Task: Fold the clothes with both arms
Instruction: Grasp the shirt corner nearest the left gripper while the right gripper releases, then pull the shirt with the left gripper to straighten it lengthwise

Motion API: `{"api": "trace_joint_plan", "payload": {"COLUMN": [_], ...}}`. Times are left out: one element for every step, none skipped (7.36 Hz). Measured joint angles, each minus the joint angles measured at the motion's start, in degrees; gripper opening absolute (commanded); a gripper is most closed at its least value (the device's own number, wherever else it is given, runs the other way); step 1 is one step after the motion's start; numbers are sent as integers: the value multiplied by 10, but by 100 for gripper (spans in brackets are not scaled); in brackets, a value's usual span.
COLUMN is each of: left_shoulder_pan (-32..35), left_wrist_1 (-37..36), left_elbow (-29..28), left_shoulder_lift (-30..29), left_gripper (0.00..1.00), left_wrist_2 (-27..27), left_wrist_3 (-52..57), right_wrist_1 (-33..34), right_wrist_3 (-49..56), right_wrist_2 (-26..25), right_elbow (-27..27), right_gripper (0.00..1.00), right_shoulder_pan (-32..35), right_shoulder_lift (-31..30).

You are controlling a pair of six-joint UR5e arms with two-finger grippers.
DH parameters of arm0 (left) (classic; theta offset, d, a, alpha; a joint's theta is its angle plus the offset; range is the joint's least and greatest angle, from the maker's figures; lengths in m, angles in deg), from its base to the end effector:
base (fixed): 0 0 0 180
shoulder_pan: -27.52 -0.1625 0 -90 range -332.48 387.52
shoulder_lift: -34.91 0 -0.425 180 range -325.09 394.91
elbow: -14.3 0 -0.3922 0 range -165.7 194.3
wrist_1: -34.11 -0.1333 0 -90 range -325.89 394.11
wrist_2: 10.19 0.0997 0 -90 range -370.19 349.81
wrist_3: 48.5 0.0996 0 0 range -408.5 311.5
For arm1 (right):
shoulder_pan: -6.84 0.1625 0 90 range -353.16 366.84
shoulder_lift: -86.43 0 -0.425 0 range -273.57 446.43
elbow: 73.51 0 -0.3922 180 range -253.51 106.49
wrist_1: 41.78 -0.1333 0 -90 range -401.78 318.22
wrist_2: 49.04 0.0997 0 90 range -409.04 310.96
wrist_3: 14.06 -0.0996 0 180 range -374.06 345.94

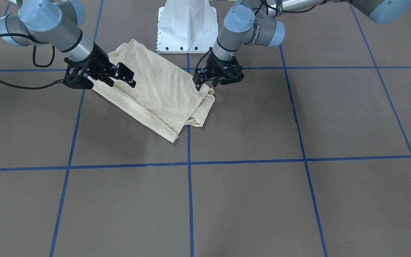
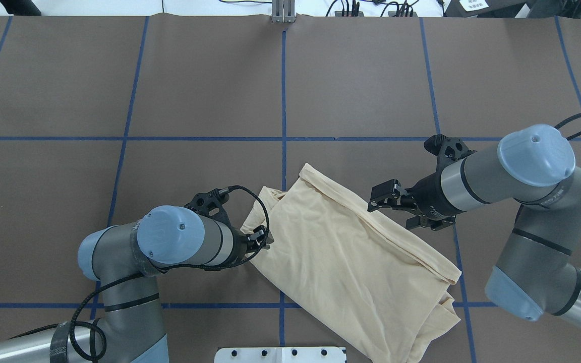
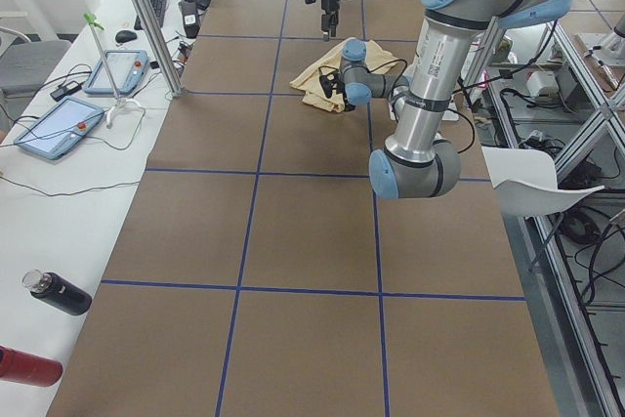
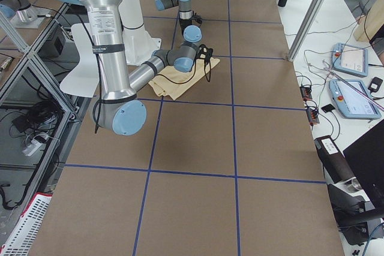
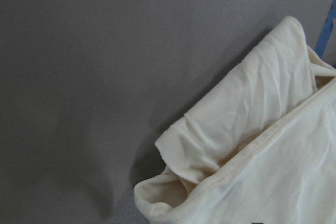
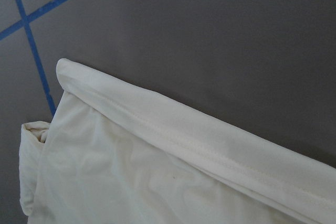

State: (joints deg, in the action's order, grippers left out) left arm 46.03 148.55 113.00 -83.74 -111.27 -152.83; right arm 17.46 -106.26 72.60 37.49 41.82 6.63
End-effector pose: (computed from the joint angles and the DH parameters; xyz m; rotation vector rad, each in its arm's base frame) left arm 0.5790 -0.3142 0.2559 -0.1359 1.0887 -0.4109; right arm -0.3898 -0.3717 0.3295 -0.1795 -1.1494 0.2761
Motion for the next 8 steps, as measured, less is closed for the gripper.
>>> {"api": "trace_joint_plan", "payload": {"left_shoulder_pan": [1, 1, 1, 2, 2, 2, 3, 4], "left_wrist_1": [0, 0, 0, 0, 0, 0, 0, 0], "left_elbow": [-3, -5, -6, -7, -7, -7, -6, -6], "left_shoulder_lift": [0, 0, 0, 0, 0, -1, -1, -2], "left_gripper": [64, 52, 37, 13, 0, 0, 0, 0], "left_wrist_2": [0, 1, 1, 1, 1, 0, 0, 0], "left_wrist_3": [0, 0, 0, 1, 1, 2, 2, 2], "right_wrist_1": [0, 0, 0, 0, 0, 0, 0, -1], "right_wrist_3": [0, 0, 0, 0, 0, 1, 2, 2], "right_wrist_2": [0, 0, 0, 0, 0, 0, 0, 0], "right_elbow": [-2, -3, -4, -4, -5, -6, -7, -8], "right_gripper": [100, 100, 100, 100, 100, 100, 100, 100], "right_shoulder_pan": [0, 0, 0, 0, 1, 1, 1, 2], "right_shoulder_lift": [0, 0, 0, 0, 0, -1, -1, -1]}}
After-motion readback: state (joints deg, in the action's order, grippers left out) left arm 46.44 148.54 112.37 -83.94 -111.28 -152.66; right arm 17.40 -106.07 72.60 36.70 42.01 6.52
